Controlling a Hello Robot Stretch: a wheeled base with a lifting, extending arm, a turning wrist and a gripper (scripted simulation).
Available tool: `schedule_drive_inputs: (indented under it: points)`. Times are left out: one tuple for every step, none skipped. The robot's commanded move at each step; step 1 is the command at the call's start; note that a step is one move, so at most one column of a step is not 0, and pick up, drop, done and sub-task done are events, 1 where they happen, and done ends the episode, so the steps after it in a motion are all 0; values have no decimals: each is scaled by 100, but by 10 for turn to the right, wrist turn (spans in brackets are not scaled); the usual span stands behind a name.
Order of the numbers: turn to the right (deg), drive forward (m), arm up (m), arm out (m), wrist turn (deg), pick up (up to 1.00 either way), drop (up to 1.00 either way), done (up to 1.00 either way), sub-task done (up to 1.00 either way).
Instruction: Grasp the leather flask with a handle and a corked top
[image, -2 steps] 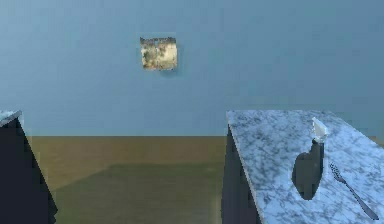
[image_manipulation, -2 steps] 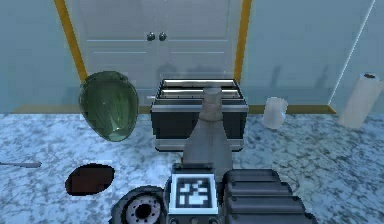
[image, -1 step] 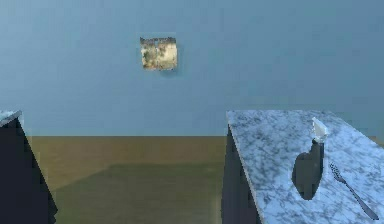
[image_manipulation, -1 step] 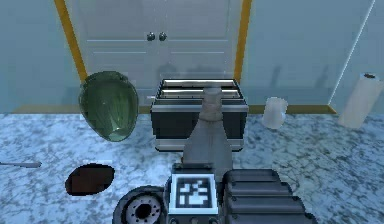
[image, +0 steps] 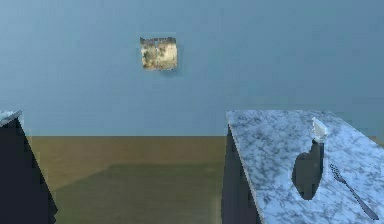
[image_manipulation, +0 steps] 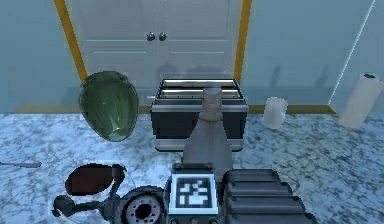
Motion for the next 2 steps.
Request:
schedule_drive_inputs:
  points:
    - [0,0,0,0,450,0,0,0,0]
    - [0,0,0,0,120,0,0,0,0]
